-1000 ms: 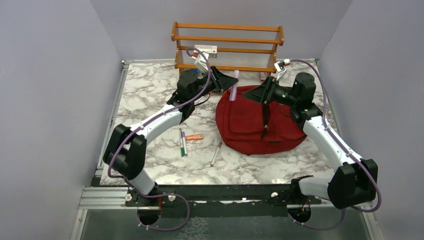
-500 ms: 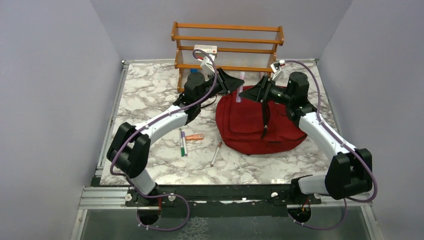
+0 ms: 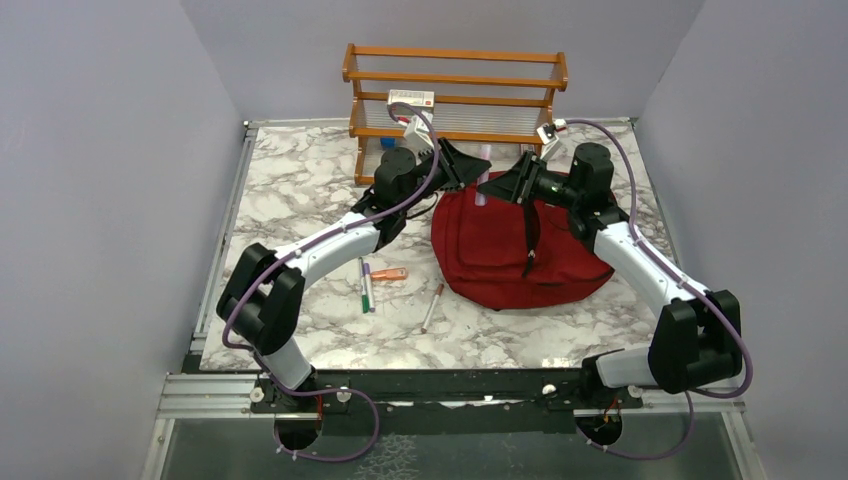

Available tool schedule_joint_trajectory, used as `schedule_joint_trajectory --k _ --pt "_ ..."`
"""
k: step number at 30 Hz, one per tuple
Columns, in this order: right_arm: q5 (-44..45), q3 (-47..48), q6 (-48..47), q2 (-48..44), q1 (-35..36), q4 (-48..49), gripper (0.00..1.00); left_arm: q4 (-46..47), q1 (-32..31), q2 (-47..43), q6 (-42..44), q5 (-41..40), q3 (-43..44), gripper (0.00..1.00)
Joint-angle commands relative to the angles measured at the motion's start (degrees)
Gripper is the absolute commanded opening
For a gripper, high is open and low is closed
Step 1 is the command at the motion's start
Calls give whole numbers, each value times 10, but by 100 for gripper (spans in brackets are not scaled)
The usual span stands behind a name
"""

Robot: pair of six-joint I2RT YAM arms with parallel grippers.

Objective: Pack the student bag
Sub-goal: Pick up the stationery from the center of the board.

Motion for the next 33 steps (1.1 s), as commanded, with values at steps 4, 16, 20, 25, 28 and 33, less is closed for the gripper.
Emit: schedule_joint_trajectory --k 4,16,20,25,28,33 --pt "19 13 -5 4 4 16 29 16 -7 11 9 5 11 9" --pt "185 -26 -40 -72 5 -74 13 -27 -7 -6 71 -2 19 82" --pt "284 -19 -81 -101 4 -163 12 -78 -7 -15 125 -14 34 86" --pt "440 -5 -134 -126 2 -259 12 -257 -8 18 172 -60 101 85" --pt "493 -1 -164 -133 -3 -281 11 -325 -10 45 184 -69 129 83" --pt "504 14 -176 -108 -37 -337 8 -411 -39 91 230 -87 202 81"
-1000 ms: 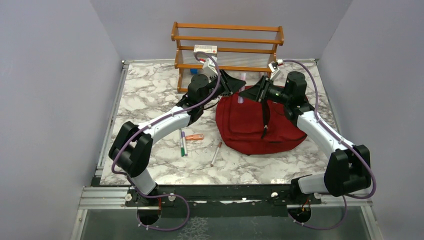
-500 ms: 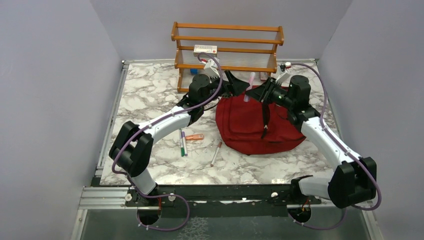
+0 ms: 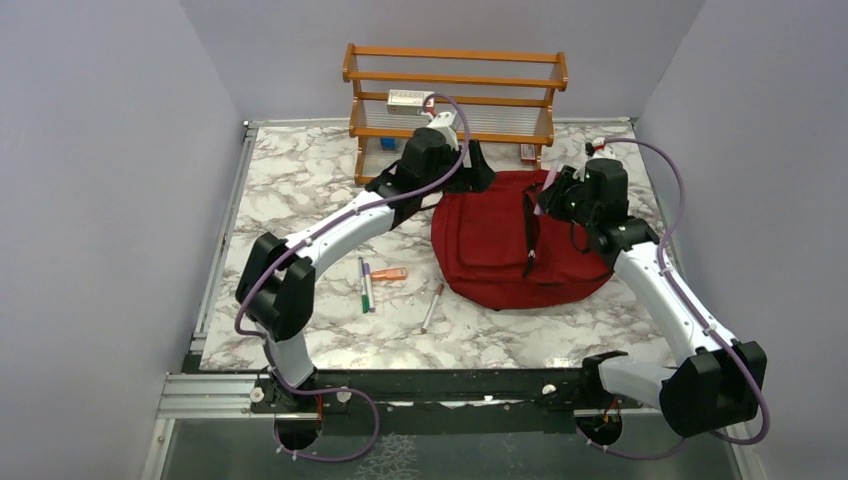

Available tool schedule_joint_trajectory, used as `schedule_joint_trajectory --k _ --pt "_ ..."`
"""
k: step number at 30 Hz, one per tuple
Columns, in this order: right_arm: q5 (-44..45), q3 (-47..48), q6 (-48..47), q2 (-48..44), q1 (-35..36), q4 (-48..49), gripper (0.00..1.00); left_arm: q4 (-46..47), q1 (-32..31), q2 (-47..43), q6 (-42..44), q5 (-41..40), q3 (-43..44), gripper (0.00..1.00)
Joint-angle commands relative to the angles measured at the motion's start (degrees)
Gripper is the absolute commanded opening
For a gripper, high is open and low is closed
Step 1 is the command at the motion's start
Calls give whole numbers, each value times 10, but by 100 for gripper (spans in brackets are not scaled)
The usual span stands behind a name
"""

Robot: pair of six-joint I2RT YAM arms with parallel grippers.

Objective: Pack the student bag
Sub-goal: Pick up the stationery from the center of the board, then place the stationery in the student bag.

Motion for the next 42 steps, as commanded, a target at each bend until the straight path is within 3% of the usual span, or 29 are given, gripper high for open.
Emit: schedule_joint_trajectory --k 1,5,18,35,42 --pt "34 21 -29 11 -48 -62 8 -143 -38 53 72 -41 80 81" --pt "-41 -1 -15 4 -111 -60 7 -208 -70 101 122 -62 165 81" --pt "-36 -51 -3 -57 -124 -57 6 -394 -155 243 238 -191 409 80" --pt "-46 -82 1 -81 -124 -46 5 -447 -196 344 315 -277 521 75" --pt "-59 -85 0 -86 -123 -42 4 -450 -202 354 343 -308 521 58"
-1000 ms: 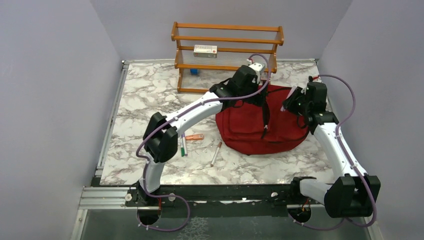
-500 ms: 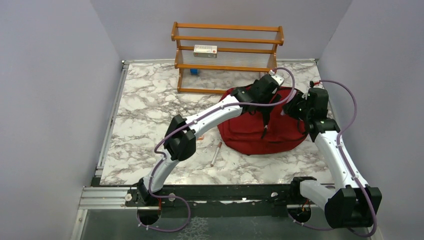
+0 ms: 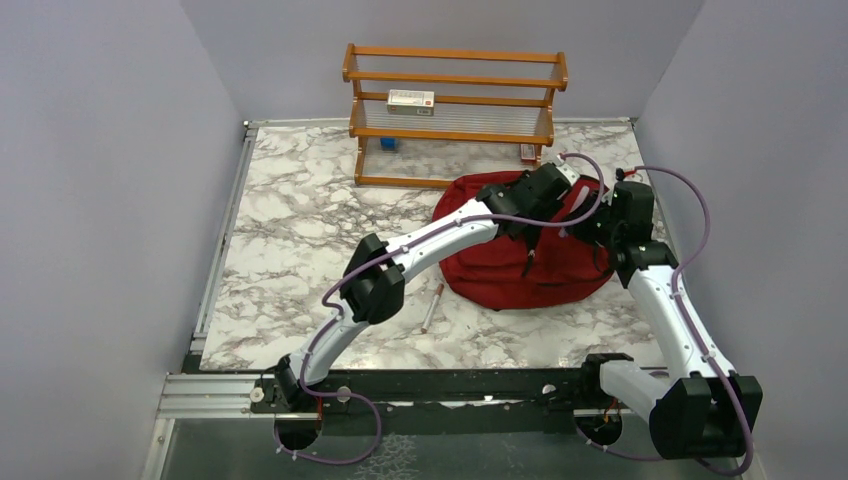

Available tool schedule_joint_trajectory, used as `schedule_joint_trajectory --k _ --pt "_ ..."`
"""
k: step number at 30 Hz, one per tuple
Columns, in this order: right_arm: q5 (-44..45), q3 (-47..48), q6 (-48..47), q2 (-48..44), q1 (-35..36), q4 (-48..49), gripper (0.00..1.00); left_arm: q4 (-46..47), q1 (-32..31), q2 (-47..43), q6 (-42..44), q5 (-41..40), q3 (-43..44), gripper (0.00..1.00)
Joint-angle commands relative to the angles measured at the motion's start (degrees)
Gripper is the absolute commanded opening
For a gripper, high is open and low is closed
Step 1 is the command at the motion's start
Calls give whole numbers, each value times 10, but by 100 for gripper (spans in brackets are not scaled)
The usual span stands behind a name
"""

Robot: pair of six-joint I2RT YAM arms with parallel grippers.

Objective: Pack the student bag
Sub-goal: Place the stationery in the student bag.

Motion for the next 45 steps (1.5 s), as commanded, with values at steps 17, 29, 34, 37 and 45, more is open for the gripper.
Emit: schedule_joint_trajectory --k 17,29,34,37,45 --pt "-180 -27 32 -12 -3 98 4 -3 -2 0 33 -69 11 7" --pt "-196 7 72 67 -3 124 4 82 -2 -82 -14 -30 -96 0" --pt "-230 17 60 107 -3 132 4 92 -2 -92 -25 -25 -104 0" --pt "-262 23 53 130 -3 126 4 100 -1 -95 -34 -22 -109 0" --pt "-283 25 37 134 -3 62 4 111 -1 -101 -38 -31 -113 0"
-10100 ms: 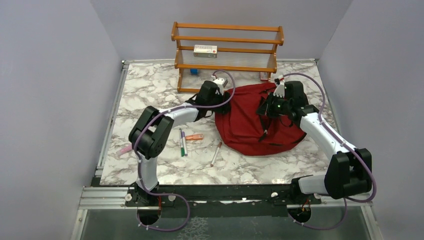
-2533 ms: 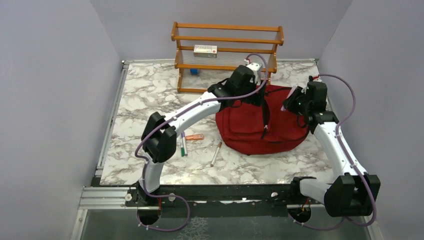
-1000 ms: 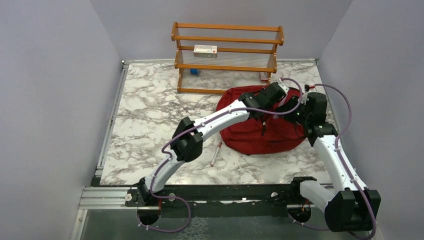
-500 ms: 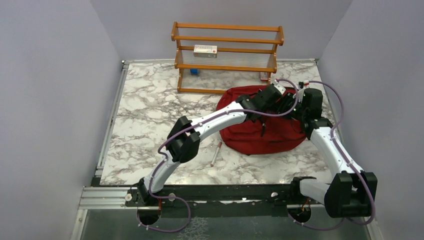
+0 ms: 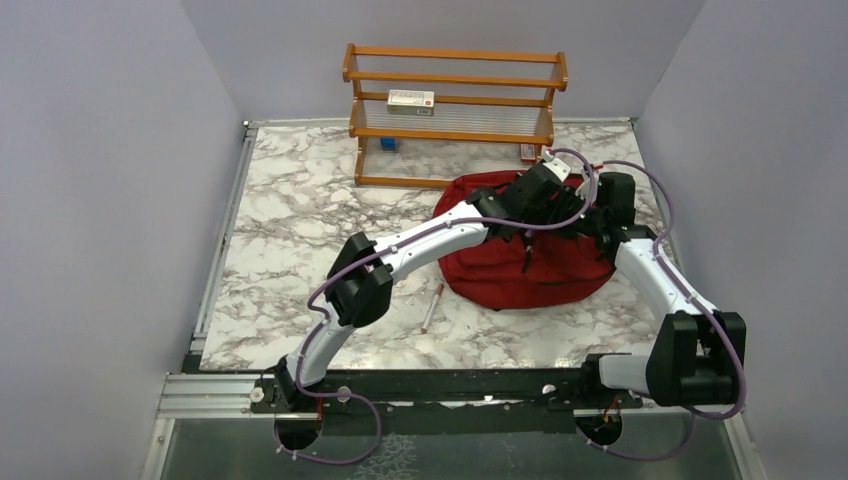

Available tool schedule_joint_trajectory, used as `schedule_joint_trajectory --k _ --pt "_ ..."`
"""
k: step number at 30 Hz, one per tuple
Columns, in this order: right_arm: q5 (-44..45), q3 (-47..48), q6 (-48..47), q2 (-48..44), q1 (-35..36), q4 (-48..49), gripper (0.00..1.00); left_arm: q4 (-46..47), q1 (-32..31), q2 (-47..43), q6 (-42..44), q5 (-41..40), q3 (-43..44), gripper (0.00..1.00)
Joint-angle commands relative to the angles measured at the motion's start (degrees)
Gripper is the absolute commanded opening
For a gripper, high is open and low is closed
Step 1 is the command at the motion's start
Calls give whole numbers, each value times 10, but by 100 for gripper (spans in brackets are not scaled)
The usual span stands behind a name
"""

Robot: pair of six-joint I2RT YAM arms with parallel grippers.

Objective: Pack the student bag
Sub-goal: Place the stationery in the student bag.

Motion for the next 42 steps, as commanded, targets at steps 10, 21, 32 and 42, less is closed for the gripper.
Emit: schedule_joint_trajectory --k 10,21,32,42 --pt "-112 6 -36 16 -3 -77 8 29 1 -34 -9 -2 -4 0" --pt "-153 24 -53 71 -3 -74 27 37 1 -42 -11 3 -16 0" --pt "-120 20 -45 26 -3 -54 50 41 1 -44 -9 2 -28 0" --pt "50 -12 -41 -115 -3 -61 50 60 34 -66 -23 37 -70 0"
